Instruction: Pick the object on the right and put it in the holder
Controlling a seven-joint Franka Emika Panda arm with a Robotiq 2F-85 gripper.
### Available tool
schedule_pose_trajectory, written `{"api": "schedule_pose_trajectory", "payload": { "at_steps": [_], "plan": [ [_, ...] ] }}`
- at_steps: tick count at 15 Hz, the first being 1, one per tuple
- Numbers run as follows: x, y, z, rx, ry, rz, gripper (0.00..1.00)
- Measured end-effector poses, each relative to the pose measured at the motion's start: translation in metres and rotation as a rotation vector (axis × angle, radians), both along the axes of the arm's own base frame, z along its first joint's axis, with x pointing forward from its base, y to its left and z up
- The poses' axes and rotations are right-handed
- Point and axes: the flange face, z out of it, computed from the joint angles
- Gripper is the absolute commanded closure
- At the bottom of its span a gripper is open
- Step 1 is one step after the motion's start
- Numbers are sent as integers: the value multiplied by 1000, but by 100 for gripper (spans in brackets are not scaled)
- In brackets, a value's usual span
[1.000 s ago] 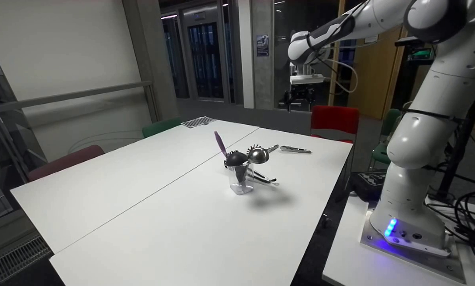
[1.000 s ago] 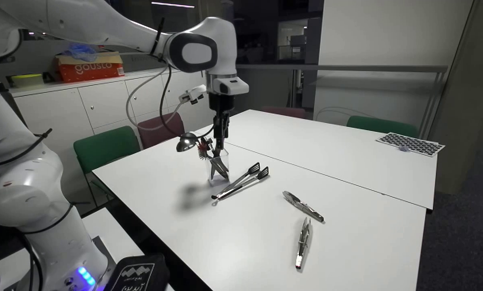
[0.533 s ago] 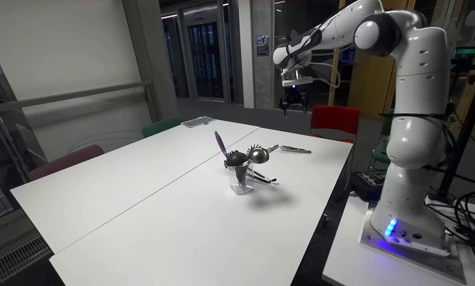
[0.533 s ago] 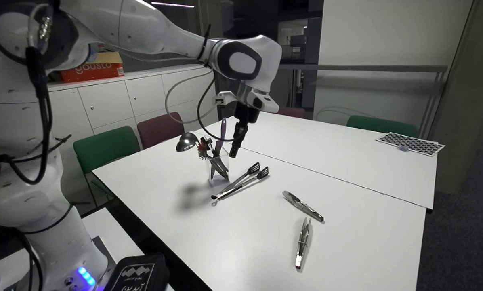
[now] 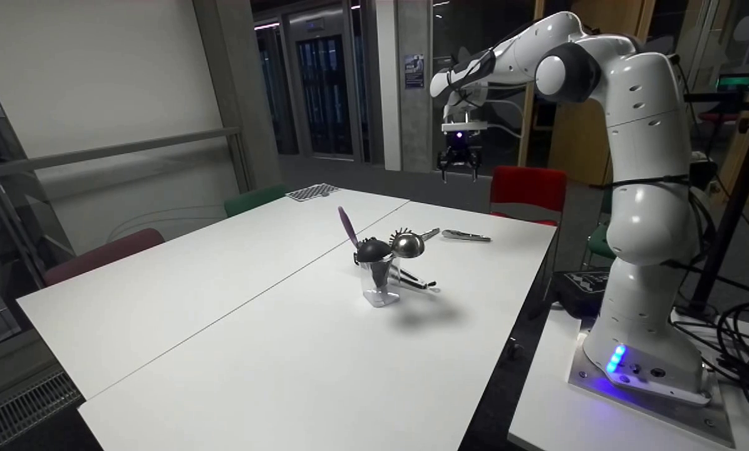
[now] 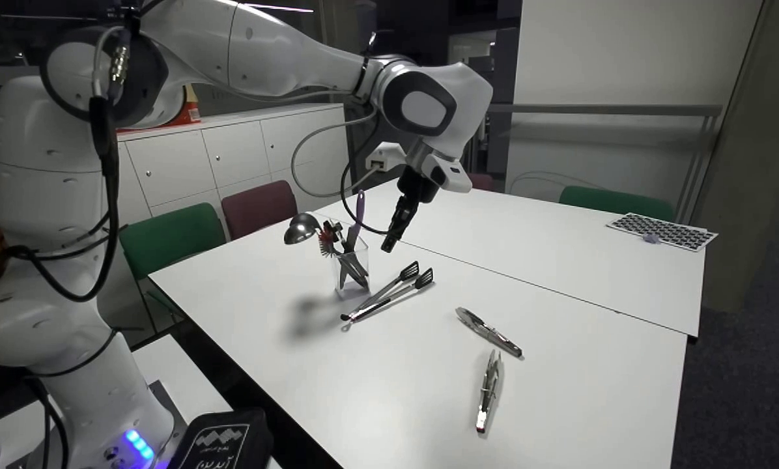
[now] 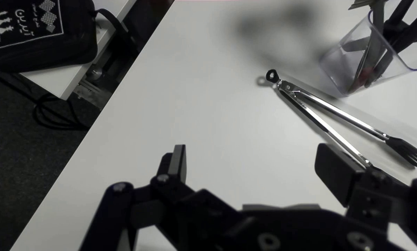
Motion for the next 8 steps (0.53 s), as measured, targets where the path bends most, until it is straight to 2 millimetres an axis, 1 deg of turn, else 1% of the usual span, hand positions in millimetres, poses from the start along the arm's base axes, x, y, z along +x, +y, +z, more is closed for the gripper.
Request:
{"api": "schedule_pose_trajectory", "payload": {
  "at_steps": [3, 4, 6, 8],
  "plan": [
    [1, -5, -9, 9, 11, -43, 0],
    [2, -13, -17, -3, 25, -91, 0],
    [5, -38, -43, -40, 57, -191, 0],
    [7, -66, -84, -68, 103, -290, 0]
  ]
}}
